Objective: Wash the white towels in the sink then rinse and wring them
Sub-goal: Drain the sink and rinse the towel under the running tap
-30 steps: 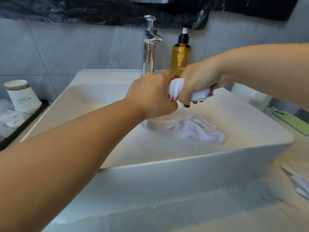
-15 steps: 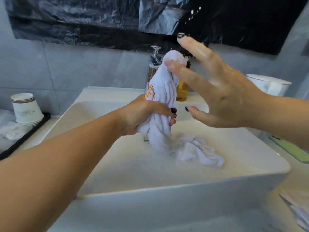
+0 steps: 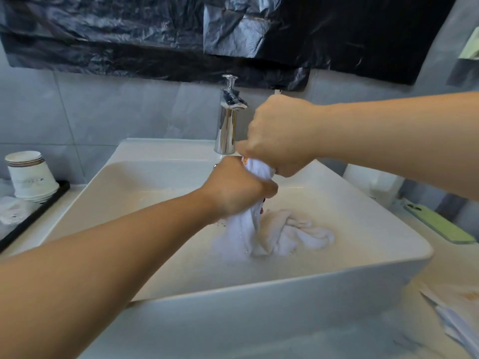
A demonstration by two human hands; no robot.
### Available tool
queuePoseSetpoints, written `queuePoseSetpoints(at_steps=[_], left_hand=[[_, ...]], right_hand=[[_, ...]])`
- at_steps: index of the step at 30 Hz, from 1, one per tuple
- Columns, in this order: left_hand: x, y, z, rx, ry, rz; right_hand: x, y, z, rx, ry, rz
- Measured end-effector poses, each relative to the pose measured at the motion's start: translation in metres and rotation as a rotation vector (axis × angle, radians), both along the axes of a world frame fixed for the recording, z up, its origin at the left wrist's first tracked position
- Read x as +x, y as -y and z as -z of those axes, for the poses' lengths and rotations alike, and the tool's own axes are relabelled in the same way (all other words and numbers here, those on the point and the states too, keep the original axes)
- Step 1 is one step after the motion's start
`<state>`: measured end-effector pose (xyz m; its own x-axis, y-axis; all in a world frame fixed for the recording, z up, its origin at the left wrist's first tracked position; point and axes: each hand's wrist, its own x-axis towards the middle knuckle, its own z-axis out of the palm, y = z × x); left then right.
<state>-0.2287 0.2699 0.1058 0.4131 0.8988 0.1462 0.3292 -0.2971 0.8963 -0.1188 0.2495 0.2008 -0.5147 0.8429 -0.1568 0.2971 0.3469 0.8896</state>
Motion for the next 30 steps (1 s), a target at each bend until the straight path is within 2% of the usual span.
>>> queuePoseSetpoints(at_steps=[3,6,12,16,17,19,22,24,26,30], left_hand=[[0.002,0.002,-0.002,-0.035,0.032,-0.048],[0.003,0.002,-0.001,0.046,-0.051,-0.079],[0.008,0.003,0.004,0.19,-0.177,-0.039],[0.009,0.002,0.004,0.214,-0.231,-0.061],[0.008,0.0,0.004,0.206,-0.192,-0.077],[0.006,-0.003,0.002,0.119,0.001,-0.072],[-0.002,-0.005,-0.004,-0.032,0.299,0.065],[-0.009,-0.008,-0.003,-0.054,0.408,0.144],[-0.017,-0.01,-0.001,-0.094,0.439,0.243],[-0.023,-0.013,0.002,-0.182,0.34,0.33]], right_hand=[[-0.01,-0.001,-0.002,-0.018,-0.093,0.085],[-0.018,-0.005,0.0,-0.067,-0.176,0.192],[-0.021,-0.014,0.008,-0.177,-0.18,0.399],[-0.016,-0.019,0.009,-0.224,-0.235,0.45],[-0.015,-0.02,0.007,-0.218,-0.261,0.441],[-0.011,-0.022,0.0,-0.192,-0.318,0.432],[-0.004,-0.023,-0.017,-0.218,-0.451,0.491],[0.002,-0.022,-0.031,-0.215,-0.566,0.522],[0.011,-0.019,-0.046,-0.199,-0.704,0.554],[0.031,-0.005,-0.068,-0.163,-1.056,0.623]])
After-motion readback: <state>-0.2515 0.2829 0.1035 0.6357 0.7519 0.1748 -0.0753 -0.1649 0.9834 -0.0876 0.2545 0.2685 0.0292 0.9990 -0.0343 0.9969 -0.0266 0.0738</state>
